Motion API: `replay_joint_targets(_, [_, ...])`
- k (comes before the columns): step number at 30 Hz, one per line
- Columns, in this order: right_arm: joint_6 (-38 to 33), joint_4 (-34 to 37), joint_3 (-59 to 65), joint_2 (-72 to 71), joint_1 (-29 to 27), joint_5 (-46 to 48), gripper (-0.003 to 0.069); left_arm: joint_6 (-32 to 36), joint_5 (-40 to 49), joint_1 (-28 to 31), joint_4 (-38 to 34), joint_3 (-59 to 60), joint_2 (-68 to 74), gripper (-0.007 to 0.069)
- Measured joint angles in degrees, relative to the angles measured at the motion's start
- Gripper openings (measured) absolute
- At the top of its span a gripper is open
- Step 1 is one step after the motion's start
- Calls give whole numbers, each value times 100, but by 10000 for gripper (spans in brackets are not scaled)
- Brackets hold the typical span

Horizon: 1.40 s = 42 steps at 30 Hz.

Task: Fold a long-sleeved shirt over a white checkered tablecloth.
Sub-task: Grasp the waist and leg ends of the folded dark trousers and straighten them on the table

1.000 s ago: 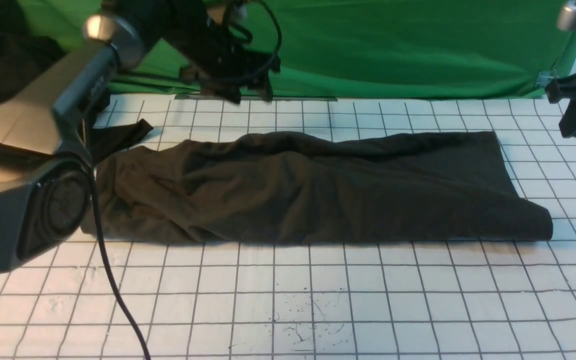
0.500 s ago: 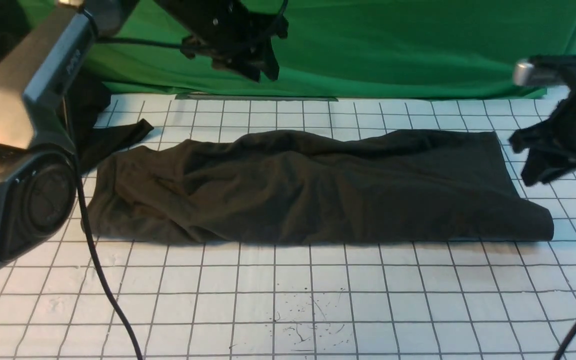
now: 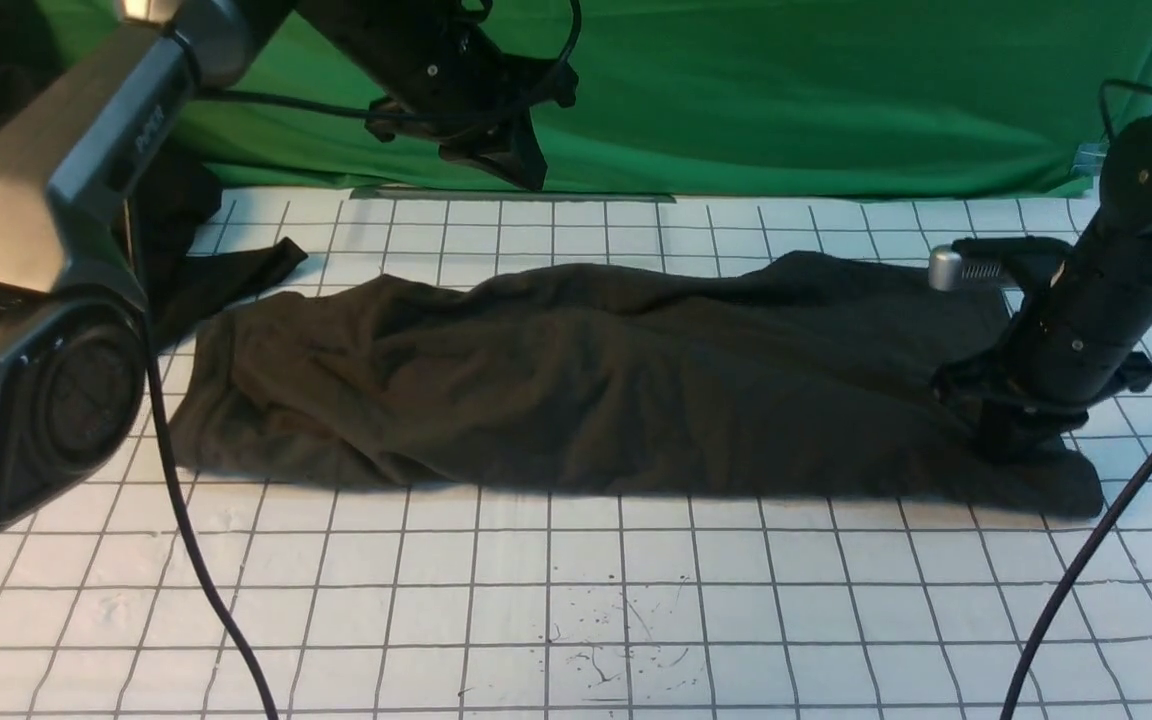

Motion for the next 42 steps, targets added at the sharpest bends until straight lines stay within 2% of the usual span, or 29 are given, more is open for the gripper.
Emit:
replay_joint_targets(6, [151, -434, 156, -368, -212, 359, 4, 235, 21, 150, 16, 447, -247, 4])
replay_joint_targets(11, [185, -422, -246, -828, -740, 383, 8, 272, 15, 508, -16, 483, -478, 4])
replay_joint_targets(15, [185, -152, -368, -841, -906, 324, 70, 278, 15, 713, 24, 483, -575, 4])
replay_joint_targets(20, [185, 135, -368, -452, -860, 182, 405, 278, 4, 956, 66, 483, -575, 4])
replay_joint_targets(21, [185, 159, -368, -362, -837, 129, 456, 278, 4, 965, 66, 483, -575, 4])
replay_joint_targets(23, [185, 188, -368, -203, -799, -18, 512, 278, 4, 965, 66, 483, -575, 4])
replay_joint_targets(29, [185, 202, -368, -46, -792, -347, 518, 278, 4, 960, 196, 483, -575, 14])
replay_joint_targets(32, [185, 202, -430, -42, -792, -392, 503, 54, 4, 978, 675, 493, -575, 48])
replay_joint_targets(35, [185, 202, -590, -42, -792, -382, 489, -128, -7, 1122, 679, 687, -601, 120])
replay_joint_targets(37, [185, 202, -724, -42, -792, -317, 478, -143, -15, 1284, 489, 1131, -715, 195])
replay_joint_targets(38, [185, 195, -753, -42, -792, -308, 477, -143, -15, 1301, 489, 1131, -715, 195])
replay_joint_targets(40, [185, 195, -931, -42, -792, -144, 468, -63, -41, 1480, 363, 2069, -1056, 298])
replay_joint_targets(42, [185, 195, -987, -42, -792, -72, 465, -46, -41, 1541, 363, 2595, -1260, 345])
